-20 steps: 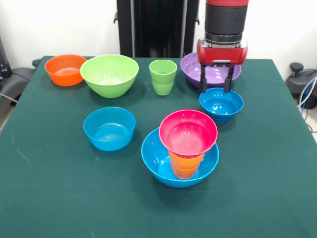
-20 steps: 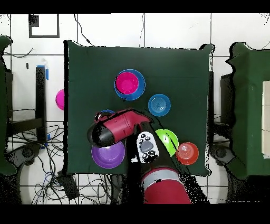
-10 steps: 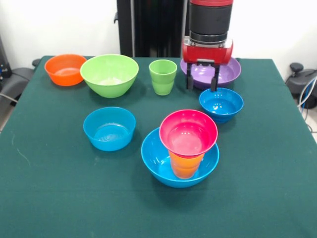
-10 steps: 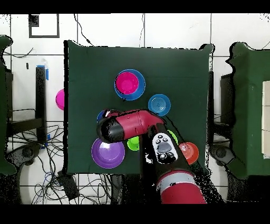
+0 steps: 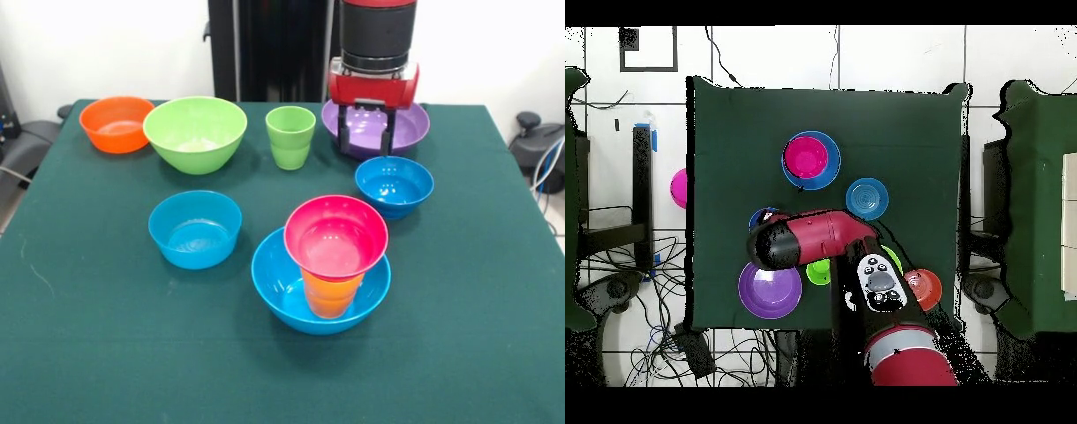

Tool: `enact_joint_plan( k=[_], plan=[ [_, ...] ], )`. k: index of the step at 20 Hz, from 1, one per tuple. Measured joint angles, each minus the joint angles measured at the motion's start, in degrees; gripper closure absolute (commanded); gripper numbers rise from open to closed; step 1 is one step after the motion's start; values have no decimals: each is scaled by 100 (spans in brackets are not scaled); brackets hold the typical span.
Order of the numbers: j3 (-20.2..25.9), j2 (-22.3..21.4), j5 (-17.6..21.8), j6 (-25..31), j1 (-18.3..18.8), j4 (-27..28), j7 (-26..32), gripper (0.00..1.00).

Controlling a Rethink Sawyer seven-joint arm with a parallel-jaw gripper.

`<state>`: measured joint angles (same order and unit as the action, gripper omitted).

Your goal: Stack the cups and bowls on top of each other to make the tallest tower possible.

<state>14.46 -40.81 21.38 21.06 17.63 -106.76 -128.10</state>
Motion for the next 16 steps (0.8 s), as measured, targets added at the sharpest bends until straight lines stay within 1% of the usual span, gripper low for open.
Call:
enact_joint_plan(
  k=[6,8,11,12,16],
  plan=[
    [43,-29,-44,55,18,-79,0,0],
    [83,-41,-44,105,77,-102,0,0],
    [157,-51,-43,205,219,-124,0,0],
    [210,-71,-43,291,363,-131,0,0],
    [297,-155,-42,449,618,-142,0,0]
  ],
)
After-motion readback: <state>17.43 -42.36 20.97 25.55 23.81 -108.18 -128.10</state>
